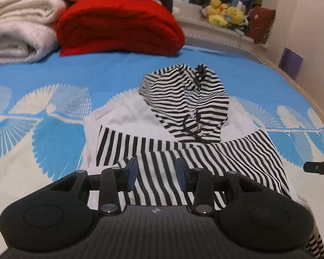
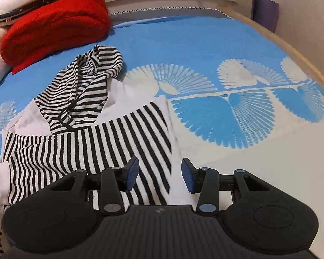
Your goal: Fold small clothes
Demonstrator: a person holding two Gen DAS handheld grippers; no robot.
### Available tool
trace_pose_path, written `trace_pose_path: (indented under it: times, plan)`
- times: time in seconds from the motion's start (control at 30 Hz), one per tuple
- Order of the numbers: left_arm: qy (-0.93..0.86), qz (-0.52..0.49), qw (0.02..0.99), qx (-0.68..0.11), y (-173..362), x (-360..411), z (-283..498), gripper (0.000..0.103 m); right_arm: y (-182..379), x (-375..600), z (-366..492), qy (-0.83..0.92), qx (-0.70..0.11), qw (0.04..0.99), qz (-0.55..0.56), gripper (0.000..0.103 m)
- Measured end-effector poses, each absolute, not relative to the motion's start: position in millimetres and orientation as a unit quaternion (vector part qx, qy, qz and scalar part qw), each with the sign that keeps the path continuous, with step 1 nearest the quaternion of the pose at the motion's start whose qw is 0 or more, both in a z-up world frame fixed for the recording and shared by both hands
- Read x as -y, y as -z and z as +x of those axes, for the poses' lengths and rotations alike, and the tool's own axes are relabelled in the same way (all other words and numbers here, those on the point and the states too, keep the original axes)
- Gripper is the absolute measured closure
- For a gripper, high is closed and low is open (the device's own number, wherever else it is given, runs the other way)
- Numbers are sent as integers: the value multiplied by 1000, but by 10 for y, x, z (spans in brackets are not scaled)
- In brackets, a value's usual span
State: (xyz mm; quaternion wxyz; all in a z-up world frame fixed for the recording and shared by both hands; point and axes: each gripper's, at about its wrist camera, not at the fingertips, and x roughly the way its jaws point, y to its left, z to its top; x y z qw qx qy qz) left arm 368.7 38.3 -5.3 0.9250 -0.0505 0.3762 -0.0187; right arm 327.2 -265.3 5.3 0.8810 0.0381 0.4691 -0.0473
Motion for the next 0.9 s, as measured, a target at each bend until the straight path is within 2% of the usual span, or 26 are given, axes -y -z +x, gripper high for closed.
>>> trace_pose_path:
  times: [0.23, 0.3, 0.33, 0.37, 0.47, 0.7, 0.9]
  plan:
    - [30, -8, 941, -336, -16, -301, 3574, 61, -94, 2792, 3167, 51, -471, 879, 52, 58]
    - [24, 19, 943, -332, -32, -288, 3591, 67, -97, 2822, 3162, 48, -472, 879, 55, 58]
    - [21, 36, 943, -331, -60, -285, 3609, 78, -98, 2831, 3163, 48, -472, 879, 53, 58]
    - [18, 47, 943, -329, -104, -313, 3621, 83, -98, 2841, 3169, 48, -472, 879, 50, 58]
    - [6, 42, 945, -326, -266, -460, 3705, 86, -97, 2895, 3215, 52, -474, 878, 52, 58]
    - [-1, 10, 936, -351, -512, -680, 4479, 87, -56, 2901, 3301, 38, -480, 874, 57, 58]
    - [24, 20, 925, -379, -342, -600, 5412, 87, -37, 2895, 3389, 37, -480, 874, 64, 58]
